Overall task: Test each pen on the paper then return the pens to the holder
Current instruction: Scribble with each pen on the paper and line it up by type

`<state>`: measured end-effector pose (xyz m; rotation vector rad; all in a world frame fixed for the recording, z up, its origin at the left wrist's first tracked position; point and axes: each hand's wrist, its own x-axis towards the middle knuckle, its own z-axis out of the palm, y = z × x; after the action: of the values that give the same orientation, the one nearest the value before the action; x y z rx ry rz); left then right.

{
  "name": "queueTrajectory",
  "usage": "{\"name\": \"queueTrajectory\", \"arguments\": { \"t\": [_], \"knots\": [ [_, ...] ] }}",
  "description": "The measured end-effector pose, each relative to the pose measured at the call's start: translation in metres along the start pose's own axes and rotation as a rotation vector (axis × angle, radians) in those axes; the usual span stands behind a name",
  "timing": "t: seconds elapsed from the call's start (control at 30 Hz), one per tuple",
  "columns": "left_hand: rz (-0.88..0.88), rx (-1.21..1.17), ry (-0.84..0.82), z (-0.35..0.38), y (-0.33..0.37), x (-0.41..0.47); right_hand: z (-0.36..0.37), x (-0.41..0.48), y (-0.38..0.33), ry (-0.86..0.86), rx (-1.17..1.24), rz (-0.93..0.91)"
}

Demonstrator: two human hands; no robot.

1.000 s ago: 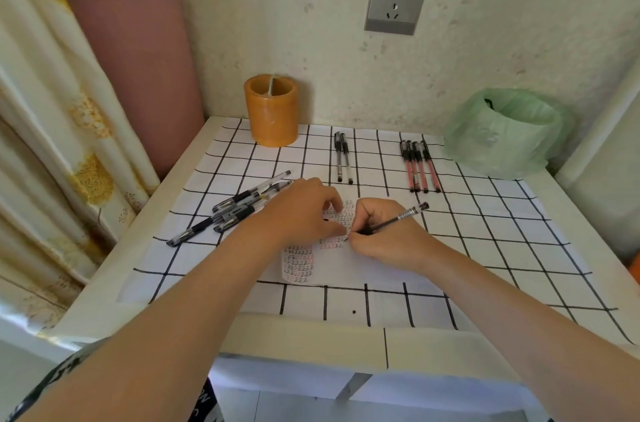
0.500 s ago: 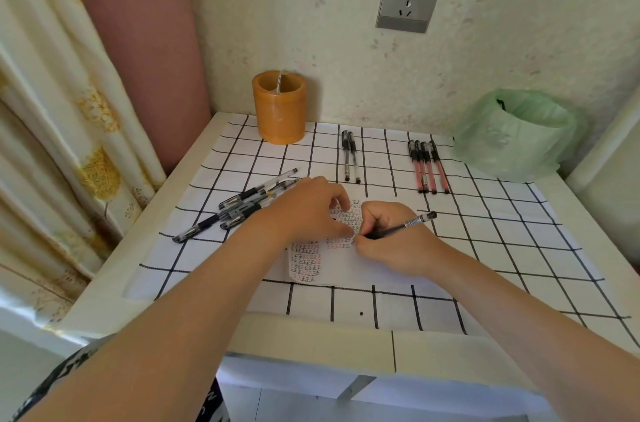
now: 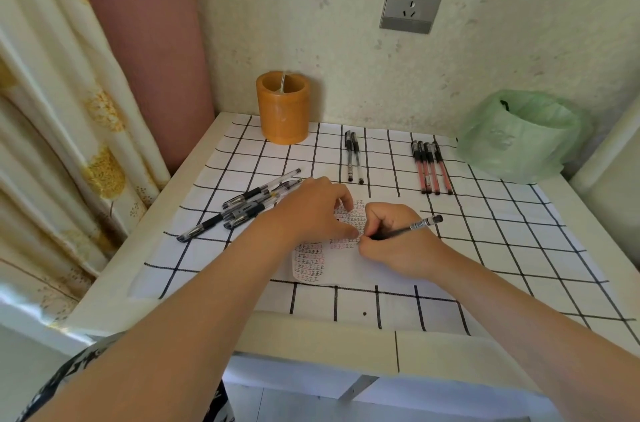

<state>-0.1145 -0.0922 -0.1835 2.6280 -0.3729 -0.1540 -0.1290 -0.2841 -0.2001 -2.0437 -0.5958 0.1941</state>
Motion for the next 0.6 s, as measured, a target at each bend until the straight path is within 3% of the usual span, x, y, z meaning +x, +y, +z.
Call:
{"name": "queueTrajectory", "arguments": {
  "t": [0.6],
  "knots": [
    [-0.021, -0.008, -0.012, 0.0001, 0.0003, 0.0007, -0.0009, -0.0009, -0.0006, -0.007, 0.059, 0.009]
  ]
}}
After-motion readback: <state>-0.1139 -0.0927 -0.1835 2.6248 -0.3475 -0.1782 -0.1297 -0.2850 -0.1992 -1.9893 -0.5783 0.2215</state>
